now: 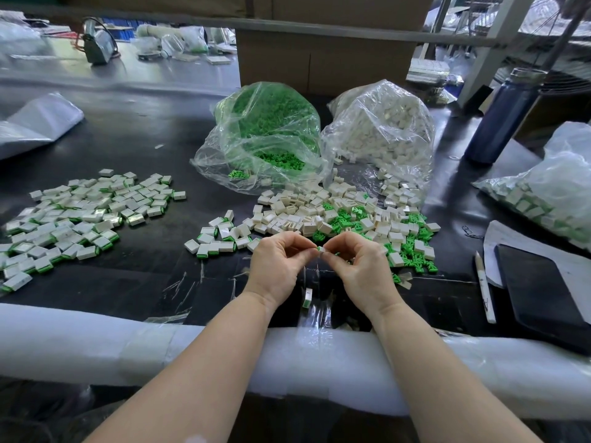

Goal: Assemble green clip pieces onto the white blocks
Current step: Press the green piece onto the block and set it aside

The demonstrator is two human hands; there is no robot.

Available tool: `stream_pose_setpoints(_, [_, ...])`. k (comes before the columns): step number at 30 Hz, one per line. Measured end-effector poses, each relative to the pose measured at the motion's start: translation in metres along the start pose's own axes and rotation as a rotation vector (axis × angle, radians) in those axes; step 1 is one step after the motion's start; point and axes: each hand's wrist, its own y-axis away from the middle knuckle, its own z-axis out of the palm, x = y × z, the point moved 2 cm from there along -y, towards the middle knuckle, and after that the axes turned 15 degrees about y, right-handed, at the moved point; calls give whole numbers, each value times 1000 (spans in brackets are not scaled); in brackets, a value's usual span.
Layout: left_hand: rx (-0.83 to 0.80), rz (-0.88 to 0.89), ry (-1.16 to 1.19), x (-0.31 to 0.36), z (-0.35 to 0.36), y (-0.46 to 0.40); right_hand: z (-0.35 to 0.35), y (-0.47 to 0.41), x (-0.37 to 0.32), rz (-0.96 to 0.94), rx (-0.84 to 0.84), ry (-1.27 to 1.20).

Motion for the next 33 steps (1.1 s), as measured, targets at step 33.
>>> stream_pose_setpoints(33, [-109,-10,-12,1,2,4,0,-2,2,163,-119,-344])
